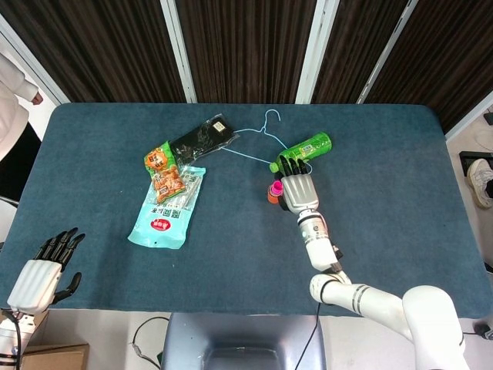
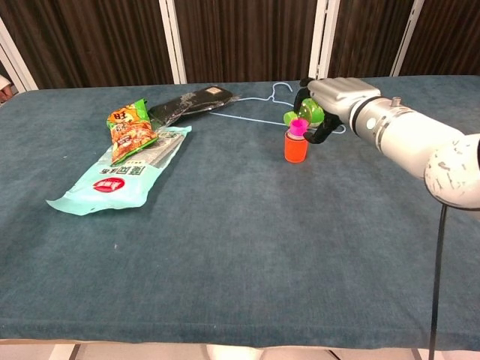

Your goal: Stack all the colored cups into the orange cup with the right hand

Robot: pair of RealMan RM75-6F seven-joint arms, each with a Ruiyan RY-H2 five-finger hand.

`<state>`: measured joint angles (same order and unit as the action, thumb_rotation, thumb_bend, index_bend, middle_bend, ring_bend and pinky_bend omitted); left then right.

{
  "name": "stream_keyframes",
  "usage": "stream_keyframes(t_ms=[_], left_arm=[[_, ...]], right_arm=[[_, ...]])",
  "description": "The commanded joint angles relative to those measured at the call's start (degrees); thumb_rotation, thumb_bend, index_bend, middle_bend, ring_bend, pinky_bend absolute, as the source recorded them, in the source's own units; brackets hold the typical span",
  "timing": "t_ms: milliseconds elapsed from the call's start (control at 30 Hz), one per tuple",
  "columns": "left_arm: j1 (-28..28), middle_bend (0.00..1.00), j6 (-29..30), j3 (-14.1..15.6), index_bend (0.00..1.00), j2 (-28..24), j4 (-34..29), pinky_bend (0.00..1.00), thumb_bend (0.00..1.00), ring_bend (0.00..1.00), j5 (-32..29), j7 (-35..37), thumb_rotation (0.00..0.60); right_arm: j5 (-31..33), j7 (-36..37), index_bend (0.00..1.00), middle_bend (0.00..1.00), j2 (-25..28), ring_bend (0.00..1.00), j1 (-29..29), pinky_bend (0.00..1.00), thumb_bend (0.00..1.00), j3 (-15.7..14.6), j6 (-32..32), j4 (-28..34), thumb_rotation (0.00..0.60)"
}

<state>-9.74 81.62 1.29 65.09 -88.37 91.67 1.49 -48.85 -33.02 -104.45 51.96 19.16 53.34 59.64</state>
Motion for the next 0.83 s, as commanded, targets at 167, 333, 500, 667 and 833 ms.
stream_keyframes(t_ms=[167, 333, 500, 667, 833], left_arm=[[-0.01, 0.00, 0.03, -0.05, 0.00, 0.00, 0.24, 0.13, 0.45, 0.00, 0.01, 0.10, 0.600], [0.48, 0.00, 1.64, -0.19, 0.00, 0.03, 0.47, 0.13, 0.45, 0.00, 0.63, 0.45, 0.600], [0.85, 0.00, 3.44, -0.59, 0.00, 0.91, 1.27, 0.12, 0.45, 0.00, 1.40, 0.33, 0.600], [0.87, 0.00, 3.58, -0.70, 0.00, 1.96, 1.46, 0.12, 0.45, 0.00, 1.49, -1.31, 0.600], [0.85, 0.00, 3.40, -0.55, 0.00, 2.28, 1.18, 0.12, 0.45, 0.00, 1.69, -2.67, 0.600]], right_arm=[[-5.86, 2.86, 0.00, 0.00, 8.78, 0.00, -5.25, 0.00, 0.50, -2.80, 5.23, 12.54, 0.600], [-17.55, 6.34, 0.00, 0.00, 24.57, 0.00, -18.06, 0.00, 0.39, -13.71, 16.39, 31.89, 0.600], [-29.51, 12.88, 0.00, 0.00, 33.18, 0.00, -30.92, 0.00, 0.36, -25.39, 28.84, 34.97, 0.600], [-33.11, 21.61, 0.00, 0.00, 33.77, 0.00, -38.70, 0.00, 0.36, -28.07, 35.93, 29.47, 0.600], [-34.26, 24.96, 0.00, 0.00, 35.61, 0.00, -39.58, 0.00, 0.36, -26.21, 36.60, 29.66, 0.600]])
